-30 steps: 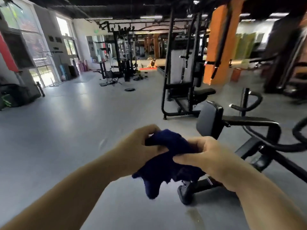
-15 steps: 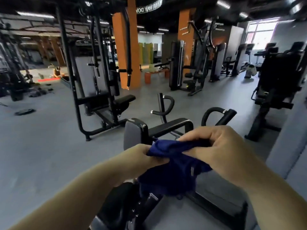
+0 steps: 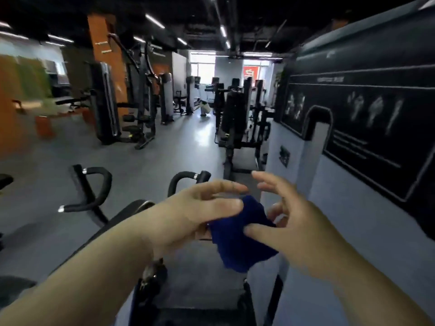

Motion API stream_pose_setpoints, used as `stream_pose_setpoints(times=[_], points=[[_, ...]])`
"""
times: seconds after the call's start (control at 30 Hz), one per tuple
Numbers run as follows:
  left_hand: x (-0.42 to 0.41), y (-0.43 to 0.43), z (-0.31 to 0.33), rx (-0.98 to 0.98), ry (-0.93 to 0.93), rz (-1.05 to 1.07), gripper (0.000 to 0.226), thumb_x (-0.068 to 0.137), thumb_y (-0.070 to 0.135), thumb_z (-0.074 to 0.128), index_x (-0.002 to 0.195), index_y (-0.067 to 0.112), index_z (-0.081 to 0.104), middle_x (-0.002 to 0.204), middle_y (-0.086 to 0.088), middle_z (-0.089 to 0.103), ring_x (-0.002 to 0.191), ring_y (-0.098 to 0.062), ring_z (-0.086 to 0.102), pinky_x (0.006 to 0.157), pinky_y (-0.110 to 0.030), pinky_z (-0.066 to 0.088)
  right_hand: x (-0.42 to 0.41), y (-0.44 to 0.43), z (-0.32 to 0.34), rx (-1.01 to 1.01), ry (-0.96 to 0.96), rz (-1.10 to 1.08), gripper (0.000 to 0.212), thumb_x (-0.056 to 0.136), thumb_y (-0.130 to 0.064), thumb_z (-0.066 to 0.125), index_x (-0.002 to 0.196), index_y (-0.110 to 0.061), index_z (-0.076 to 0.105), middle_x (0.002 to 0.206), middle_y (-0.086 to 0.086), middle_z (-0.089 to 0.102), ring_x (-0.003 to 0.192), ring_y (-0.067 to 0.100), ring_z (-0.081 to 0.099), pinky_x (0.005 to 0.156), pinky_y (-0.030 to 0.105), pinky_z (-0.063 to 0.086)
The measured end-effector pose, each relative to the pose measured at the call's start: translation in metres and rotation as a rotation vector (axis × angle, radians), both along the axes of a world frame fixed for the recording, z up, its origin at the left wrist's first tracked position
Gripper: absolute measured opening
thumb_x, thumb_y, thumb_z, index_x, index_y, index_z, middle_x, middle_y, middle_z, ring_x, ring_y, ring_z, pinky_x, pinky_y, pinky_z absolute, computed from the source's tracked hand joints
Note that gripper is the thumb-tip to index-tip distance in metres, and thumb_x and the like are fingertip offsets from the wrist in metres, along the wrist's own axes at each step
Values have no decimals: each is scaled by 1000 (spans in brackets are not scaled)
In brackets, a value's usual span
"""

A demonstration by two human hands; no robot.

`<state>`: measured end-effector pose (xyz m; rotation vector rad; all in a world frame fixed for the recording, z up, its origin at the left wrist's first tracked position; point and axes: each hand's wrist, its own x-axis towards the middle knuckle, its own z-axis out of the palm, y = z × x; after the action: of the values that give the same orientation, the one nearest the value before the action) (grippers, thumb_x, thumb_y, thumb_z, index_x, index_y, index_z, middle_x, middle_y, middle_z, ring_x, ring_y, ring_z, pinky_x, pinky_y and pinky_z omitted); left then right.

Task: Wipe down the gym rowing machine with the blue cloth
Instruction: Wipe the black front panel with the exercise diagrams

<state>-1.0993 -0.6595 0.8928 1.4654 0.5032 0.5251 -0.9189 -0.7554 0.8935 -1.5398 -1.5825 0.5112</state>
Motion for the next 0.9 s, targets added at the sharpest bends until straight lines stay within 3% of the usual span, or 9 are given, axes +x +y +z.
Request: stream_pose_setpoints(times=[0.07, 0.13, 0.2, 0.27, 0.43, 0.6, 0.7, 0.8, 0.9], points=[[27, 23, 14, 213, 98, -22, 44, 75, 8, 72, 115, 21, 61, 106, -8, 73, 84, -27, 68, 73, -37, 56, 10, 13, 8, -46, 4, -57, 51, 77, -29, 80, 103, -62, 51, 96, -42, 56, 72, -16, 57, 56, 6, 44], [46, 43, 32, 401, 134, -69, 37, 84, -6, 66, 110, 20, 60, 100, -5, 73, 79, -22, 67, 66, -30, 55, 22, 20, 21, -84, 24, -144, 30, 73, -35, 82, 93, -48, 63, 85, -33, 65, 71, -10, 63, 55, 10, 46], [64, 58, 53, 560, 111, -71, 28, 86, -6, 67, 100, 18, 65, 94, -3, 74, 77, -14, 68, 65, -24, 54, 33, 22, 32, -87, 63, -239, 20, 71, -40, 83, 85, -34, 70, 79, -17, 71, 69, 0, 67, 55, 21, 52], [82, 71, 69, 692, 66, -37, 19, 82, 4, 74, 93, 19, 69, 91, 0, 74, 81, -13, 70, 71, -26, 57, 41, 24, 40, -4, 69, -303, 26, 69, -40, 81, 83, -22, 68, 83, -4, 68, 70, 10, 67, 64, 34, 58], [123, 103, 83, 657, -151, -210, 12, 80, 25, 73, 91, 21, 74, 95, -7, 74, 89, -21, 70, 78, -28, 56, 43, 32, 53, 204, 210, -362, 28, 64, -39, 72, 90, -35, 60, 85, -6, 67, 71, 8, 65, 65, 28, 56], [149, 157, 88, 527, -234, -397, 13, 76, 10, 80, 86, 18, 76, 89, -5, 73, 83, -16, 69, 73, -25, 55, 52, 65, 69, 275, 180, -417, 29, 78, -29, 70, 93, -49, 55, 87, -14, 67, 77, 4, 65, 74, 28, 56], [171, 198, 86, 515, -399, -374, 27, 60, 34, 91, 79, 20, 77, 80, -4, 73, 75, -14, 69, 68, -25, 56, 55, 101, 73, 289, 322, -404, 32, 72, -32, 80, 88, -47, 57, 88, -15, 69, 77, 6, 69, 75, 35, 59], [196, 242, 85, 516, -529, -396, 32, 54, 32, 93, 80, 19, 79, 81, -5, 74, 75, -14, 70, 68, -23, 56, 62, 150, 74, 289, 586, -363, 45, 55, -39, 91, 93, -41, 67, 87, -13, 73, 82, 12, 73, 78, 38, 57], [217, 295, 92, 534, -593, -432, 33, 52, 32, 92, 80, 22, 80, 83, -5, 75, 78, -14, 72, 68, -23, 56, 79, 204, 77, 255, 712, -353, 57, 53, -33, 79, 109, -27, 72, 101, 2, 76, 95, 23, 72, 86, 42, 56]])
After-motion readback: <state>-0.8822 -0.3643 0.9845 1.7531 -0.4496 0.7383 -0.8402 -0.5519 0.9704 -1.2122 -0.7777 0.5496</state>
